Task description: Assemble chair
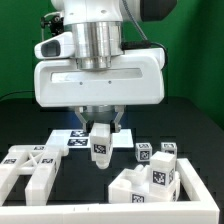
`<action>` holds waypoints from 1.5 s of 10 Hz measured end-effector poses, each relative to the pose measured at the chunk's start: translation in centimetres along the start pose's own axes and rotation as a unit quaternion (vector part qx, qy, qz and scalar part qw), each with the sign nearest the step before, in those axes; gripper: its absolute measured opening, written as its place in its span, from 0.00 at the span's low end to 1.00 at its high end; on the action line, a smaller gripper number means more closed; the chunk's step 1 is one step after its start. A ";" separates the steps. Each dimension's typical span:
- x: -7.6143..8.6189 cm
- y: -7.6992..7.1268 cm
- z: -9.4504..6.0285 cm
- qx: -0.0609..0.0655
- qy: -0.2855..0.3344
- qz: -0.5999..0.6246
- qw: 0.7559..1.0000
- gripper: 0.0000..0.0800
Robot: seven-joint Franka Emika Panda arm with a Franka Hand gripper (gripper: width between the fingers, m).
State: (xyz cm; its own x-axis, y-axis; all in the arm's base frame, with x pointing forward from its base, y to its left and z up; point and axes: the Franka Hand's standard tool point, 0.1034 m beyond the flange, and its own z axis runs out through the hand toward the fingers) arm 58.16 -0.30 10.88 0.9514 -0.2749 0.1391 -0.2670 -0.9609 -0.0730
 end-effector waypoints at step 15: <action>2.5 -4.4 0.0 0.013 0.103 0.009 0.995 0.36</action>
Offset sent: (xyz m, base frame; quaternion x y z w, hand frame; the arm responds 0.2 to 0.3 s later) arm 0.0137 0.0028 0.0099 -0.1082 -0.0281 -0.0542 0.9923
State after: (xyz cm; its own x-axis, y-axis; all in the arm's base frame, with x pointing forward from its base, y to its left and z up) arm 61.72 3.23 11.57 0.8947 -0.2944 0.3360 -0.2764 -0.9557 -0.1014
